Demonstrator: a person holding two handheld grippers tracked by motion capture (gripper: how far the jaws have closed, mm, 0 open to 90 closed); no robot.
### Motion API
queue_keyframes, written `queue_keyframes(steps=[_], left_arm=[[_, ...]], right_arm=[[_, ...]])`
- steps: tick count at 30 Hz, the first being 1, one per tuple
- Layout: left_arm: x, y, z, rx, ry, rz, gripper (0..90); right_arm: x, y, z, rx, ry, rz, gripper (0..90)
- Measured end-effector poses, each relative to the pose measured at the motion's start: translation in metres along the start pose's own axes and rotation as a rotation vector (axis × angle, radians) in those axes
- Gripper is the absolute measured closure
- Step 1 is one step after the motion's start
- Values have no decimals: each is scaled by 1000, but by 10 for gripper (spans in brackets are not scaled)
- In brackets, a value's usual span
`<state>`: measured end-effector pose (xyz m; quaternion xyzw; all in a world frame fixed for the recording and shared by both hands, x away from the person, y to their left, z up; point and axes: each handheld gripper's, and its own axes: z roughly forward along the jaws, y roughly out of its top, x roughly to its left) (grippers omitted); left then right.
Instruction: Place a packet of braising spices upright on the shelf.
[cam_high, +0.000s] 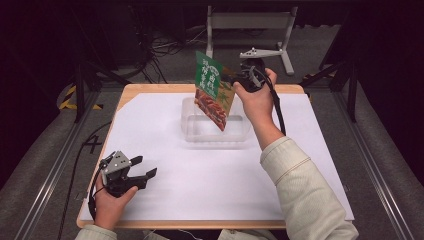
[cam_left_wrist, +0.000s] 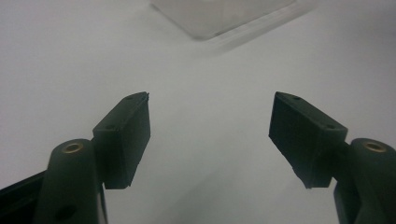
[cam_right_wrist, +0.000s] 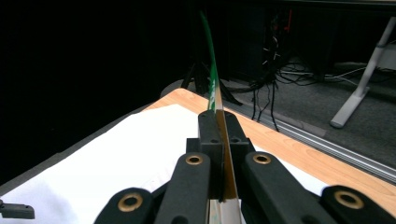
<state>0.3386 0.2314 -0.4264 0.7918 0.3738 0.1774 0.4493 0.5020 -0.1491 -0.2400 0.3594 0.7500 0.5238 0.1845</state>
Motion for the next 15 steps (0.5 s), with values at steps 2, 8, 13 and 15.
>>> queue_keyframes(steps=[2,8,13,15], left_arm=[[0,0,0,1,-2,3,300],[0,0,0,0,-4,3,300],[0,0,0,-1,-2,-2,300],[1,0,0,0,-1,3,300]], right_arm=[[1,0,-1,3,-9,-8,900],[3,-5,3,11,-19,-14,900],[1,-11,9,20,-14,-5,900],[1,-13,11,24,-10,2,900]])
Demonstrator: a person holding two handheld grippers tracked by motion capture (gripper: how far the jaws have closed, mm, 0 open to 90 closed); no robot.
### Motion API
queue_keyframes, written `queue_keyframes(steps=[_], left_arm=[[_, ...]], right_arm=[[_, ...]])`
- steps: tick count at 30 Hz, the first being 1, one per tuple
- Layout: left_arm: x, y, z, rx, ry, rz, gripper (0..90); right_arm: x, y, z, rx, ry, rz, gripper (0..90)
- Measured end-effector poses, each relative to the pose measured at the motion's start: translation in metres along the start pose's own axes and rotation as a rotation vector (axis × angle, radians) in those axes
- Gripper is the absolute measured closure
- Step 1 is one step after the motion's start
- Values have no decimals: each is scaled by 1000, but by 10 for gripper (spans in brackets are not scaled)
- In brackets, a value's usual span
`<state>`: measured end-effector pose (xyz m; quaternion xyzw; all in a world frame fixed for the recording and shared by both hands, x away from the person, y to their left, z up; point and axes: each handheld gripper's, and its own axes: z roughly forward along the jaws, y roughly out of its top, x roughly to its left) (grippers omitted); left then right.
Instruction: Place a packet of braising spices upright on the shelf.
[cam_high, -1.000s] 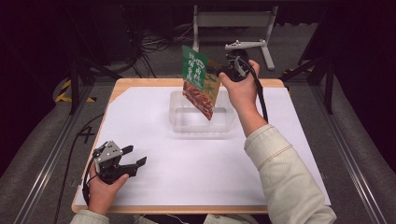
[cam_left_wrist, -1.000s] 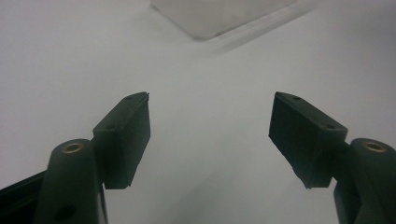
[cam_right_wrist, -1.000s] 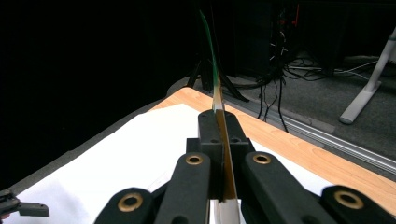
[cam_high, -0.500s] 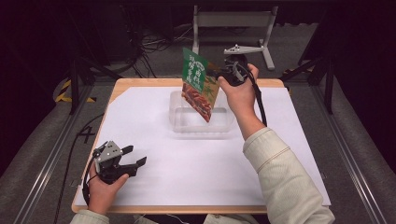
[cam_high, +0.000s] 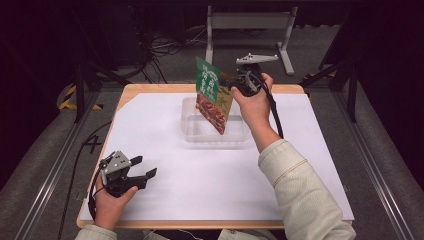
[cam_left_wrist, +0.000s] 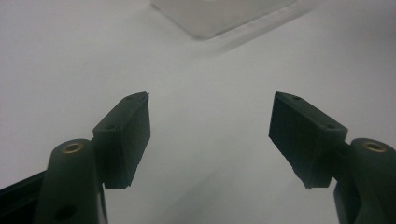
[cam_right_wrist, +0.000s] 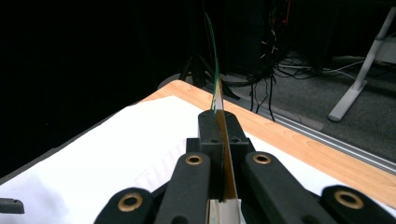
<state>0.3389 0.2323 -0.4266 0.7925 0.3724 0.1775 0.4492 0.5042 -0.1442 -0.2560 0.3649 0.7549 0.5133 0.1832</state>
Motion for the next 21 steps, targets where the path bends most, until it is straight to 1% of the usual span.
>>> queue_keyframes(steps=[4,8,16,21], left_arm=[[0,0,0,-2,0,-1,300],[0,0,0,0,-3,-3,300],[0,0,1,5,-4,1,299],[0,0,1,7,-8,-2,299]], right_arm=[[-3,-5,4,12,8,16,900],[-4,-9,7,21,13,21,900],[-1,-14,13,51,32,10,900],[-1,-15,15,55,38,10,900]])
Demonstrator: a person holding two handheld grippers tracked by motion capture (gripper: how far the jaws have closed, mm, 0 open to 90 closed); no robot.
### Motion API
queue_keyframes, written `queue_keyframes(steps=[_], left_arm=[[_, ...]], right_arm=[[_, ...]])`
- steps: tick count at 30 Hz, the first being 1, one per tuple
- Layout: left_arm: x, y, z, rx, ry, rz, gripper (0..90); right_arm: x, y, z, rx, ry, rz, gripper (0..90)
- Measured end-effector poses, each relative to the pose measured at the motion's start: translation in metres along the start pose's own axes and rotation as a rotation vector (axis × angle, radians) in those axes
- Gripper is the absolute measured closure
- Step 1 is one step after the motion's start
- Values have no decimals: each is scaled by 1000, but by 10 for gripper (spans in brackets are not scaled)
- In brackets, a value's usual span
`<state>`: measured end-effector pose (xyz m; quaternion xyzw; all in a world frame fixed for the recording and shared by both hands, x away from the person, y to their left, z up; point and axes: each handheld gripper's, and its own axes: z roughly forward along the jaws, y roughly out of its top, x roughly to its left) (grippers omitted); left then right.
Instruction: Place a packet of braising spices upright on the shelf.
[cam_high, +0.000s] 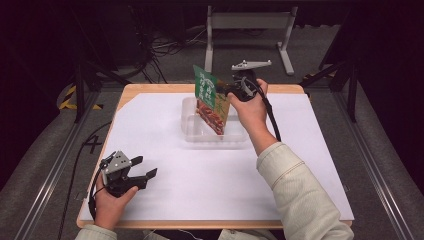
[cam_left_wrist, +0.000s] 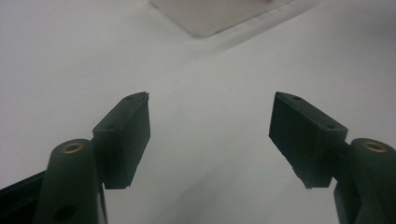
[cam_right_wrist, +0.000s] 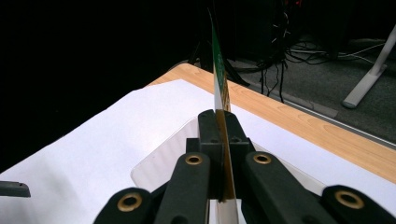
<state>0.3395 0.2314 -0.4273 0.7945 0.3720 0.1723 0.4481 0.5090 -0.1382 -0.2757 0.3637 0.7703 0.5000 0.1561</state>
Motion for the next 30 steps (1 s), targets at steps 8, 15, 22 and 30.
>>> queue_keyframes(steps=[8,15,22,30], left_arm=[[0,0,0,2,3,-1,299],[-1,0,1,3,5,3,299],[-1,0,1,2,5,3,299],[-1,1,2,3,2,4,299]], right_arm=[[-4,-5,4,20,-8,5,900],[-11,-8,2,14,-17,25,890],[-16,-10,-1,18,-28,37,861],[-15,-9,-6,-6,-10,42,703]])
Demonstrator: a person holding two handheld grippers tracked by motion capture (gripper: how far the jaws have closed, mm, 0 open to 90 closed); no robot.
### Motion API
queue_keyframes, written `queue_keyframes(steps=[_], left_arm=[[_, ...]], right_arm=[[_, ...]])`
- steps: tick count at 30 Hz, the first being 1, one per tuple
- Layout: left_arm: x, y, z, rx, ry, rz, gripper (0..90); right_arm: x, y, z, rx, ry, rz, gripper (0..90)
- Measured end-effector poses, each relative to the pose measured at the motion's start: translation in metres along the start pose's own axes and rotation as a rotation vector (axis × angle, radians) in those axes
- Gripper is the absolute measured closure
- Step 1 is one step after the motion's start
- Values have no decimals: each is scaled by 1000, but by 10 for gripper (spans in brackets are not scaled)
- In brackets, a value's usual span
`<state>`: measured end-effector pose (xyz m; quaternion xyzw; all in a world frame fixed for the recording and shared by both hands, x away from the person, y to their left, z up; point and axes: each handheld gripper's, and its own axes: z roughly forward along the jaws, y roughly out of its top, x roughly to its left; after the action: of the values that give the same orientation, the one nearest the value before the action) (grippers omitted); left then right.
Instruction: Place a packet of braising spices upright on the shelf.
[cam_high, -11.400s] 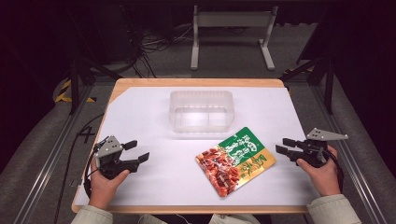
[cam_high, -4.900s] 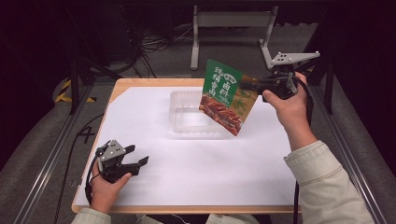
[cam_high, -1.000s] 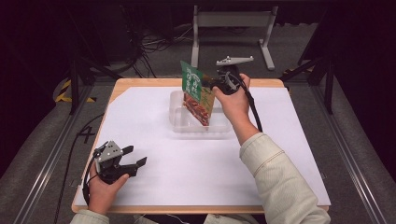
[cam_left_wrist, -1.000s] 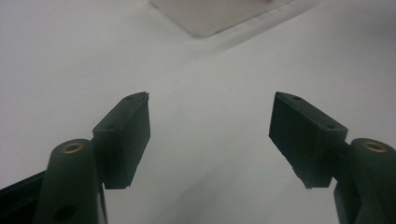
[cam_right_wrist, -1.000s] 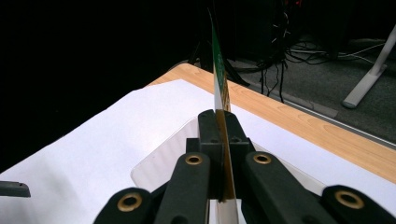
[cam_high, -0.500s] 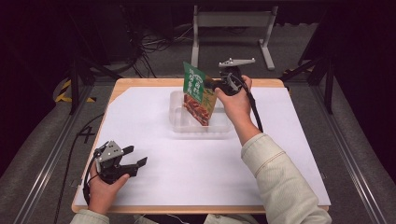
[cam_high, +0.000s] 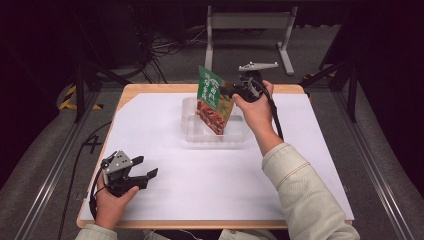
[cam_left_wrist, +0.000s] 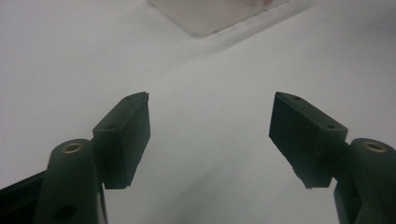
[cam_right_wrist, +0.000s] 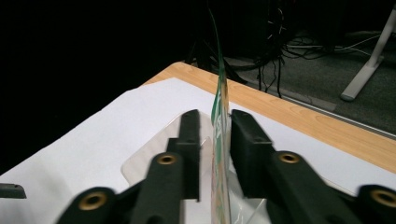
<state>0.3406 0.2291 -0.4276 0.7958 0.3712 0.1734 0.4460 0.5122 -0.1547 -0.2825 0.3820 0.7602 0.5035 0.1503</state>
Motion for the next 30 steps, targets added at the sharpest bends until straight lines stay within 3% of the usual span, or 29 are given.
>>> queue_keyframes(steps=[6,11,19,20,30], left_arm=[[0,1,2,5,-5,4,299],[0,2,3,7,-14,3,299],[0,3,4,-4,-11,5,299],[1,3,3,-4,-11,7,299],[1,4,4,-7,-11,2,297]], right_arm=[[4,3,-6,-43,-8,-23,546],[8,6,-19,-83,-6,-48,528],[13,6,-51,-130,37,-82,486],[11,3,-63,-145,44,-88,474],[-10,-14,-111,-187,49,-100,429]])
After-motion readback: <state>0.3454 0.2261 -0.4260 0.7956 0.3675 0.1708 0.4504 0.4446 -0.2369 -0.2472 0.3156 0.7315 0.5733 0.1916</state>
